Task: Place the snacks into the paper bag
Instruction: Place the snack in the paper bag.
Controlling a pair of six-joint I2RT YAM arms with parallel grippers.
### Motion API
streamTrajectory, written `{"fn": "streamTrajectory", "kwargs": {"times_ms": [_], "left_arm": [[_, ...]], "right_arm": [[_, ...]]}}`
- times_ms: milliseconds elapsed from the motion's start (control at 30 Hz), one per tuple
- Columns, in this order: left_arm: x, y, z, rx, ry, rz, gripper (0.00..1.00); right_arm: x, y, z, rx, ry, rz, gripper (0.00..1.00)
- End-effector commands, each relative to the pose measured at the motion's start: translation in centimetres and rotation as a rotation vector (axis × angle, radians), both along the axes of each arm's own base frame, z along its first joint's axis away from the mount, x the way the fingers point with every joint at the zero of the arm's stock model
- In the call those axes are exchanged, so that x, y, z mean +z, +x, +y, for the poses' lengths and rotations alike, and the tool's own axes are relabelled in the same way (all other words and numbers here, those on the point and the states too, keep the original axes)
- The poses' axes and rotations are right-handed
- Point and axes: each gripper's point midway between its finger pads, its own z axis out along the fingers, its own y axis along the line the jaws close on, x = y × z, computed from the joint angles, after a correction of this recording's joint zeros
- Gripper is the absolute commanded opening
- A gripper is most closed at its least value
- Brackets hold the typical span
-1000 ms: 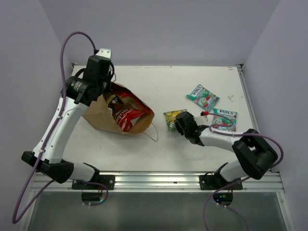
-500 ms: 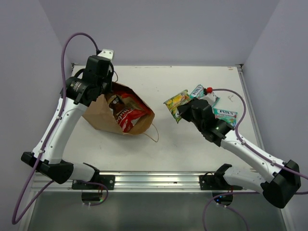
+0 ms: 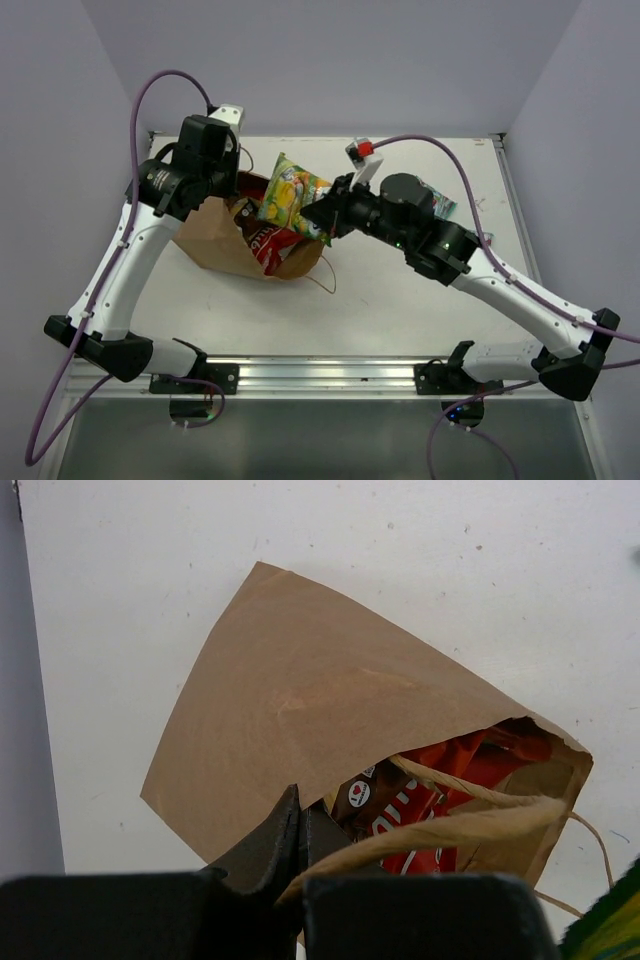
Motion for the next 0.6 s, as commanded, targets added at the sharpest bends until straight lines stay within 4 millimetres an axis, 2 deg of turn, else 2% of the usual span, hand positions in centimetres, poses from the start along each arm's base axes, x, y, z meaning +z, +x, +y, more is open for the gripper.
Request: {"fn": "streamTrajectory", "kwargs": {"times_ms": [0,300,367,400,567], "left_arm": [[1.0,0.8,-1.0,-0.033,-0.042,-0.044,0.00],[0.7,0.6,-1.0,-0.030,-0.047,-0.029,0.00],[0.6,0.6,-1.1,-0.031,-0.049,-0.025,0.00],[0.5,0.6,-1.1,-0.031,-0.047,-0.021,0.00],[0.5,0.5,-1.0,-0.035,-0.048,-0.022,0.00]], "right_arm": [[1.5,-1.0,2.4,0.125,-0.039,-0.143,0.00],[-2.4,-0.5,6.3,0.179,-0.137,-0.144,0.00],[-2.3,-0.4,6.9,0.181,-0.134,-0.150,0.00],[-2.9,-0.1,7.3,0.183,-0.145,-0.143,0.00],[-2.5,1.0,8.4,0.163,-0.145,-0.154,0.00]]}}
